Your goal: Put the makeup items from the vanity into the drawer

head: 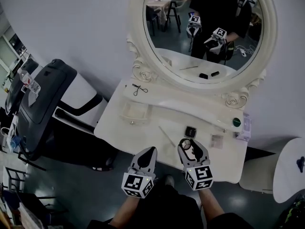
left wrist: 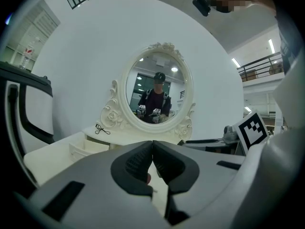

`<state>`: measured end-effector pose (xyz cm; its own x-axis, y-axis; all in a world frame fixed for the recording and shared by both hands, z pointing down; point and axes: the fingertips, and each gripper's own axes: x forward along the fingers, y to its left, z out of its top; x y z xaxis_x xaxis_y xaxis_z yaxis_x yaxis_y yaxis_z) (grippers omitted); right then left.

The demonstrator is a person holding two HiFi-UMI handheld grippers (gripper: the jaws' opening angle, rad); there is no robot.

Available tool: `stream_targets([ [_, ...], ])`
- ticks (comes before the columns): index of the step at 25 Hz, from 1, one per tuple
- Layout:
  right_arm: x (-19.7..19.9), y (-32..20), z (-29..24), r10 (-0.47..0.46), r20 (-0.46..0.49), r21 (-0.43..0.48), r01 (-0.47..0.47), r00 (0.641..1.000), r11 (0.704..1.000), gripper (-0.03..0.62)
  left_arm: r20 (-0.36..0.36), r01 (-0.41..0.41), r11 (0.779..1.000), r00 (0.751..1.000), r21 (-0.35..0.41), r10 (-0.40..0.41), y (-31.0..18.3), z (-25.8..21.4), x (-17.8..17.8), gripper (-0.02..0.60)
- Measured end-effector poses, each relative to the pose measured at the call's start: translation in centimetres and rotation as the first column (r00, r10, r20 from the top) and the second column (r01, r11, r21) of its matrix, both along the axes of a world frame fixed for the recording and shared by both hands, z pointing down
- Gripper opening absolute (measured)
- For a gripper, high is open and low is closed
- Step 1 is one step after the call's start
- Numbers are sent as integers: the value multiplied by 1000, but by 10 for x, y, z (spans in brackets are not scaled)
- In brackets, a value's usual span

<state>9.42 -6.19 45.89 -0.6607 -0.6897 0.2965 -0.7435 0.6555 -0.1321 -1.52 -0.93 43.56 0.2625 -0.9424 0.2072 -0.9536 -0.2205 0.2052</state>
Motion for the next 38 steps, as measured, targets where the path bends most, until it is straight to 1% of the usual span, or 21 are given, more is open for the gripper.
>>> stream_targets([
  [5,-18,-7,-4,-67,8,18,67,998,998,236,17,73,997,997,7,-73,3,-1,-19,15],
  [9,-35,-13,-7,-103,5,21,103,995,994,236,26,115,993,993,5,-115,2,-1,-37,15],
  [12,-52,-21,-6,-124,5,19,124,992,992,236,36,134,991,990,8,-134,-6,-1,-55,15],
  [17,-92,-39,-5,-160,-2,18,160,987,987,236,50,152,988,987,6,-152,-26,2,-92,15],
  [22,-133,-62,-4,-168,-4,15,168,986,986,236,45,154,988,987,-2,-154,-51,7,-131,15],
  [28,-178,-85,-5,-162,-15,15,162,987,987,236,38,133,991,990,-17,-133,-78,15,-172,15],
  [33,-207,-103,-1,-165,-36,0,165,986,986,236,28,106,994,994,-32,-105,-97,21,-193,15],
  [38,-234,-117,10,-194,-55,-24,193,980,981,236,31,87,995,996,-41,-86,-112,30,-207,15],
])
